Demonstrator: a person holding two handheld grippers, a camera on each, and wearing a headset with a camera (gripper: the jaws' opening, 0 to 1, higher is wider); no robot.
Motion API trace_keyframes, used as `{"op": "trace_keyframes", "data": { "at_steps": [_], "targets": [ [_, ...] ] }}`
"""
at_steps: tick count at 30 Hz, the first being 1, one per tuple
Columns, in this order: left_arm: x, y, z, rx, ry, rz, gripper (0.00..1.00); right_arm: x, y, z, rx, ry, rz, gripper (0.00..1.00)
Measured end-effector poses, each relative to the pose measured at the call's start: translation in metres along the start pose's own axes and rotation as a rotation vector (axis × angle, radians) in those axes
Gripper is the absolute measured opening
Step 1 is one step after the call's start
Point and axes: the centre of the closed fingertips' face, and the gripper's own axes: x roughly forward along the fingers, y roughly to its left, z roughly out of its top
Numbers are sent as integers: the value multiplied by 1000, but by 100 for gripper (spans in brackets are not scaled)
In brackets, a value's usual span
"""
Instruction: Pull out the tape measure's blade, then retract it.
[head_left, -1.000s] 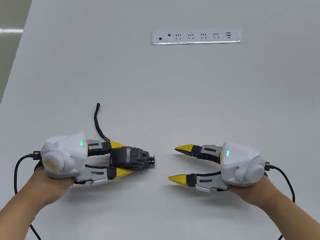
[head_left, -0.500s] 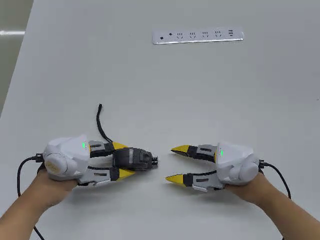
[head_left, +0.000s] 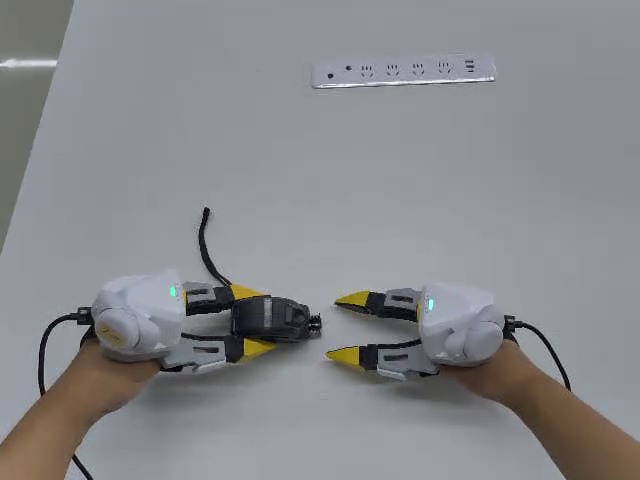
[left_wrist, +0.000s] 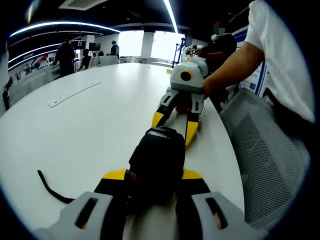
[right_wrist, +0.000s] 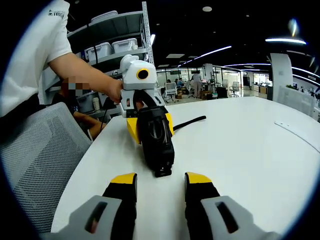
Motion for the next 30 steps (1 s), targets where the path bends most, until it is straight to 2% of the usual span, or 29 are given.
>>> {"op": "trace_keyframes", "data": {
  "at_steps": [6, 30],
  "targets": [
    [0, 0, 0, -2, 1, 0, 33, 9, 1, -1, -29, 17, 19, 36],
    [1, 1, -1, -3, 4, 2, 33, 21, -1, -3, -81, 55, 55, 26]
  ]
}}
